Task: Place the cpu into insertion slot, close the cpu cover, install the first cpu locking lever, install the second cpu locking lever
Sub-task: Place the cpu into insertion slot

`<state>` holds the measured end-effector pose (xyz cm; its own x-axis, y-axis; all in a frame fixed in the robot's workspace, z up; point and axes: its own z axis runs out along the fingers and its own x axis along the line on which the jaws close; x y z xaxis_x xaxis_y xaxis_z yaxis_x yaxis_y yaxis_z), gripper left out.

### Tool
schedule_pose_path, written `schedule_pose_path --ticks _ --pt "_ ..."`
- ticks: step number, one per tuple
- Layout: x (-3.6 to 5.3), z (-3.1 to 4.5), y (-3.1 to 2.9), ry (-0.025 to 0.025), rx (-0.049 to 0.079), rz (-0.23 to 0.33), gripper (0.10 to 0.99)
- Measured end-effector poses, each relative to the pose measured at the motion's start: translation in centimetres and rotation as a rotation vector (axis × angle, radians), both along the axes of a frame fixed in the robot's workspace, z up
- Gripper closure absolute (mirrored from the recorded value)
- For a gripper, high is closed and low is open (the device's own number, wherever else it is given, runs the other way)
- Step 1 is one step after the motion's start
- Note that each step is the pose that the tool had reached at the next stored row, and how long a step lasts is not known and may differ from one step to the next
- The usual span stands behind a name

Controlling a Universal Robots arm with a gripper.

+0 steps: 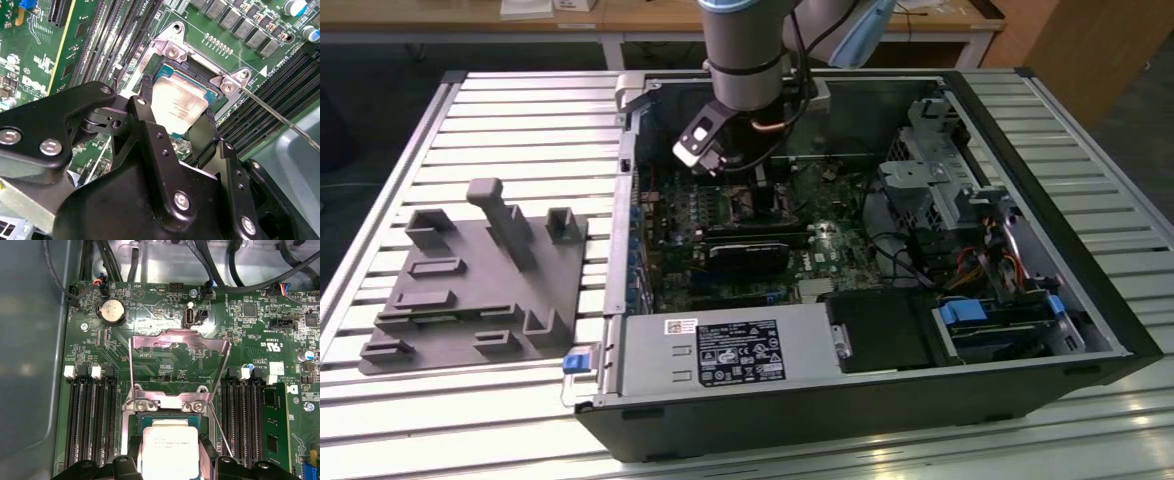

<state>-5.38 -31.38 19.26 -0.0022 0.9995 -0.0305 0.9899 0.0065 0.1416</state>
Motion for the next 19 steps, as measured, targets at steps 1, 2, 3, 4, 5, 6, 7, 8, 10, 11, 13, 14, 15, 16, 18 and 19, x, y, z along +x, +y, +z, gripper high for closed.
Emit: schedule_pose_path --ticks 1,2,3,4,5,6,7,8,10,11,13,14,15,16,18,19 --pt "0.00 -0.04 -0.01 0.0003 0.000 0.000 0.549" --pt "-0.01 -0.07 -0.01 0.0006 0.000 0.000 0.549" --pt "-0.02 -0.10 -0.02 0.0007 0.000 0.000 0.549" --pt "-0.01 -0.11 -0.02 0.0007 0.001 0.000 0.549" --pt "-0.01 -0.11 -0.01 0.0006 0.001 0.000 0.549" --pt "0.00 -0.13 -0.01 0.0005 0.001 0.000 0.549" --pt "-0.01 -0.13 -0.01 0.0004 0.001 0.000 0.549" --pt "0.00 -0.13 -0.01 0.0003 0.001 0.000 0.549" --pt "0.00 -0.13 -0.01 0.0003 0.001 0.000 0.549" --pt "0.00 -0.14 0.00 0.0003 0.001 0.000 0.549" --pt "0.02 -0.18 0.02 -0.0007 0.002 0.000 0.537" --pt "0.01 -0.17 0.01 -0.0004 0.002 0.000 0.537" --pt "0.01 -0.17 0.01 -0.0002 0.002 0.000 0.475" --pt "0.00 -0.15 0.00 0.0002 0.001 0.000 0.475" --pt "0.00 -0.15 0.00 0.0002 0.001 0.000 0.475" --pt "0.00 -0.15 0.00 0.0003 0.001 0.000 0.475"
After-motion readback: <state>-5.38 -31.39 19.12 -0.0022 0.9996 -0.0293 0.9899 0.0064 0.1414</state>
